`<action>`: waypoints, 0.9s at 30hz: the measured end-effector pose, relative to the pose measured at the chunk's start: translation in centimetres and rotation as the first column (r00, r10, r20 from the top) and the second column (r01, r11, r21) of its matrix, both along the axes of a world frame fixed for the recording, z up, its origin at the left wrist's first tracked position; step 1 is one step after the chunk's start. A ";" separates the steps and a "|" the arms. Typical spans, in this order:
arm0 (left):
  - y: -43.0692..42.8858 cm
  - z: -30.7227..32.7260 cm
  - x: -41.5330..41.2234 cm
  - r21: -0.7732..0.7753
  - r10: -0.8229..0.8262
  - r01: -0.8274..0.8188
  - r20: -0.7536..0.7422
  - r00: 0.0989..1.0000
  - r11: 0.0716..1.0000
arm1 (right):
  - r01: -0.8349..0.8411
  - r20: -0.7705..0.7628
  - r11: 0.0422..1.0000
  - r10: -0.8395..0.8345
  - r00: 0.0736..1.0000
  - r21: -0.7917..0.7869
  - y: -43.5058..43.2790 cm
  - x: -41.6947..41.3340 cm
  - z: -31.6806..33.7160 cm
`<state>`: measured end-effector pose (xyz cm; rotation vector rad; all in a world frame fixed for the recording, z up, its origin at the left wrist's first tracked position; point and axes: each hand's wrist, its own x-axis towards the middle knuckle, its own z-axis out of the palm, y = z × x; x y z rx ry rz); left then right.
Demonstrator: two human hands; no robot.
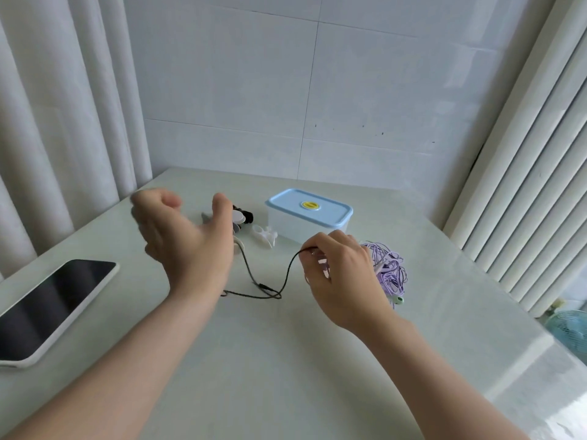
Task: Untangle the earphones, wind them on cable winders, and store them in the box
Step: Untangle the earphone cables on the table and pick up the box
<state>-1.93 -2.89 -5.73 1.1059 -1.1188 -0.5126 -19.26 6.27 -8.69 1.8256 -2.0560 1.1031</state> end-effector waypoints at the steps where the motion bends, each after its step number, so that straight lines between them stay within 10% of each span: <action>1: 0.2 0.0 0.0 -0.017 0.023 -0.023 0.018 1.000 1.000 | -0.020 0.035 0.999 0.021 0.999 -0.028 0.0 0.2 0.1; 5: 0.2 -0.7 -0.7 -0.237 -0.062 0.153 0.350 0.935 0.959 | -0.074 0.108 0.989 0.088 0.990 -0.128 0.0 0.7 0.4; 10: 1.4 -2.2 -2.2 0.012 -0.533 0.648 0.580 0.616 0.762 | -0.081 0.014 0.989 0.084 0.996 -0.124 -0.3 0.4 0.1; 19: 0.8 -2.2 -1.8 0.023 -0.456 0.557 0.603 0.655 0.830 | 0.018 0.397 0.990 0.039 0.917 -0.138 1.3 -1.5 3.3; 27: 0.9 -2.9 -1.7 0.041 -0.438 0.629 0.754 0.490 0.776 | 0.352 0.050 0.876 -0.388 0.920 0.329 0.9 -3.1 2.1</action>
